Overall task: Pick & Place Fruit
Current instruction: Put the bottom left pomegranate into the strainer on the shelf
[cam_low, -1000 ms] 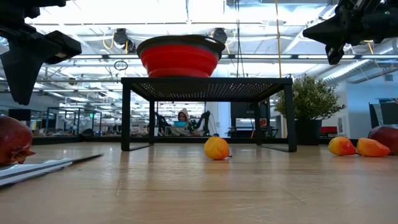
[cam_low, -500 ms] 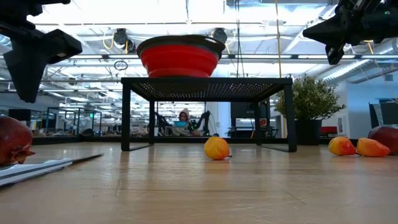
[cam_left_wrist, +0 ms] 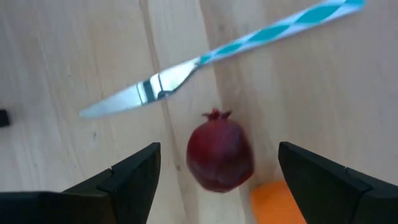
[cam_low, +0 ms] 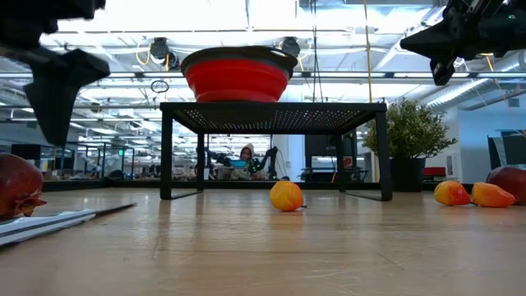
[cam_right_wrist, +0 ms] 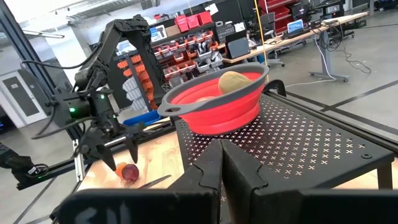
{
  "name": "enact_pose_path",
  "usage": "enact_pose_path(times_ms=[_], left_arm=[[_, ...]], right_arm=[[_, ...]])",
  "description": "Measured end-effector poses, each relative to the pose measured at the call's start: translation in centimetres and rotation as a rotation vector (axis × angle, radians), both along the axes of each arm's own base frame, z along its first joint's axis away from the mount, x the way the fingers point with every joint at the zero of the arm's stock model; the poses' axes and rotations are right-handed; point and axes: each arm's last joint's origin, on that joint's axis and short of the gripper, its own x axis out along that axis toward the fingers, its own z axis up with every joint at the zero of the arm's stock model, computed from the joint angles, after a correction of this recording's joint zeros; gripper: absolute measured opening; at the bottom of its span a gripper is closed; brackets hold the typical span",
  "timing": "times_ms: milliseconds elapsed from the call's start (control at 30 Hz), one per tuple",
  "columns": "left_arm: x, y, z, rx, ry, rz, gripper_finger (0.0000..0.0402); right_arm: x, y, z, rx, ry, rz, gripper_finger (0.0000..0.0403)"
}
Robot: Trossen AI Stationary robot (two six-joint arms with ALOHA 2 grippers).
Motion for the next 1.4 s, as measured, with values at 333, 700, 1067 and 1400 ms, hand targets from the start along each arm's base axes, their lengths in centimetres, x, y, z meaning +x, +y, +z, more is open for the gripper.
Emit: enact_pose_path(times_ms=[333,700,1067,1400], left_arm=[[0.3,0.9,-0.5,0.006,0.007,0.022,0.0326],[1.1,0.6,-1.7,-0.033,0.046,-0.006,0.0326],[1.5,0.4,-3.8,0.001,0.114,0.002,0.0326],[1.5,0.4,-3.8,0.003,0.114,-0.005,0.0326]], right_arm=[[0.0,0.0,0.0,0.0,0.0,-0.001,0.0],[0.0,0.0,0.0,0.0,0.0,-0.001,0.0],[0.0,0.0,0.0,0.0,0.002,-0.001,0.0],[0.0,0.0,0.0,0.001,0.003,-0.001,0.0]])
